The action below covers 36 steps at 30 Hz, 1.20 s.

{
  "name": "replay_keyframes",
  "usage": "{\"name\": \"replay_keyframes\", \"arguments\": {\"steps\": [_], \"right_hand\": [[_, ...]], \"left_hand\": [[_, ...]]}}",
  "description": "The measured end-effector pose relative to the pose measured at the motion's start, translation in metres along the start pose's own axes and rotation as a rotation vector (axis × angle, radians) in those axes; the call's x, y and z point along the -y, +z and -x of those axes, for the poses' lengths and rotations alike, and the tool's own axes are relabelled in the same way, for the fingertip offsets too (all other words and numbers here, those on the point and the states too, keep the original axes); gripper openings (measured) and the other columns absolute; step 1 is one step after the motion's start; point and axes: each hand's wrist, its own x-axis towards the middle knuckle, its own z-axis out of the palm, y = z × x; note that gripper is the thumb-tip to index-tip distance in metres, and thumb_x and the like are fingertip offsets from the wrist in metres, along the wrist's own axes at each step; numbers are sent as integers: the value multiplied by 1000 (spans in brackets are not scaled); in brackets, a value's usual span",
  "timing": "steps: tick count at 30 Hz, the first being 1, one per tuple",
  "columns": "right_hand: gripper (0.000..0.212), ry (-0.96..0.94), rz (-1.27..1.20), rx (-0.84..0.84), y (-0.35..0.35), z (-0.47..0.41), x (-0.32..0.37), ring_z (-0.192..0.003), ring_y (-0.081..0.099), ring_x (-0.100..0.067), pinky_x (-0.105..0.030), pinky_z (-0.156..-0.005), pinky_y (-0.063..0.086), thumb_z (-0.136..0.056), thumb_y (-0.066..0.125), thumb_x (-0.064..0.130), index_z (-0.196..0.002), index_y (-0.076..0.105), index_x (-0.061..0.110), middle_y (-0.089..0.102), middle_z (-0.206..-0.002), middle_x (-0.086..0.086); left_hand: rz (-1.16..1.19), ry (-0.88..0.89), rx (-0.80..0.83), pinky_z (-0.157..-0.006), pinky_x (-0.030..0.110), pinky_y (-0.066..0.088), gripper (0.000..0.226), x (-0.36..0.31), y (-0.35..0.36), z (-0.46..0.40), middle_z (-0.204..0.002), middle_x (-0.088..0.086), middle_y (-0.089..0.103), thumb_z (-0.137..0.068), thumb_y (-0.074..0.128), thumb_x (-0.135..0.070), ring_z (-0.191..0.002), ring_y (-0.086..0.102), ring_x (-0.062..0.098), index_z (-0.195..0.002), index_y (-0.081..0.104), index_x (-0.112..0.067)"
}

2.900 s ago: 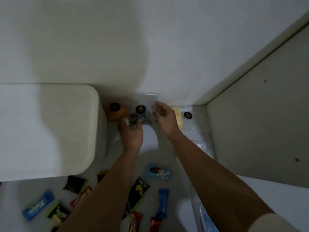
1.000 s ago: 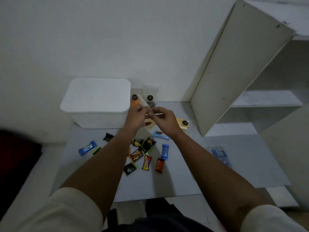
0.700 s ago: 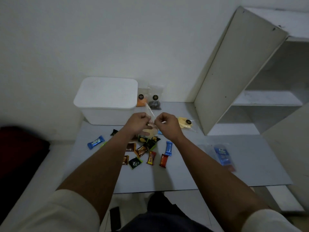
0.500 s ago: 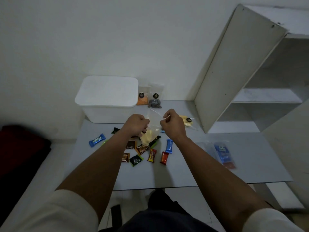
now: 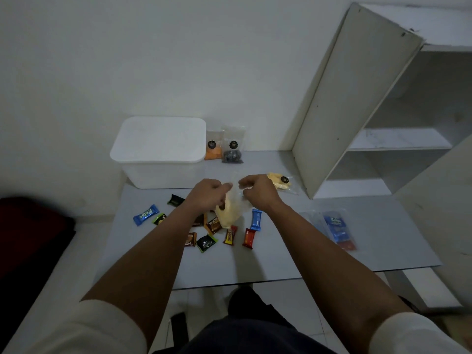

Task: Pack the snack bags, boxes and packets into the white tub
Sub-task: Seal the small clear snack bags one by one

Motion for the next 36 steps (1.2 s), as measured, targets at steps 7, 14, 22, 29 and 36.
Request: {"name": "replay_keyframes", "arguments": {"steps": [7,14,22,29,36], "right_hand": [[31,-94,-221,163,-20,12,19,-83,74,-19,-20,-69,58,-86,54,-12,-98,80,1,78,-96,-13],[9,-126,-202,150,-40,12,17,-62,70,-7,-34,-63,60,-84,72,-4,-87,71,5,70,-78,-7],[14,-112,-205,229,-54,11,13,-75,77,-15,-22,-61,58,-90,70,1,-103,76,1,78,-90,-15],[16,-89,-293,186,-48,18,21,-75,72,-5,-17,-68,55,-93,66,11,-101,80,8,78,-86,-1],[12,-120,-291,288,-48,20,33,-70,69,-7,-22,-67,54,-87,79,20,-91,79,9,77,-82,-4]], "left_hand": [[132,101,-109,-94,36,50,27,3,-5,-2,-117,-6,65,-95,61,-25,-108,61,15,-122,64,-24],[207,181,-50,-81,32,57,16,5,-3,3,-86,6,76,-98,60,-11,-85,74,22,-87,71,-14],[283,134,-46,-80,36,59,23,3,-6,12,-80,9,76,-100,58,-26,-80,75,26,-87,68,-10],[147,227,-106,-63,26,43,38,-7,-8,18,-67,6,55,-103,51,-29,-63,52,10,-73,52,-6],[234,234,-99,-53,16,46,39,-13,-5,22,-59,-4,51,-101,52,-15,-54,51,6,-62,49,-14]]}}
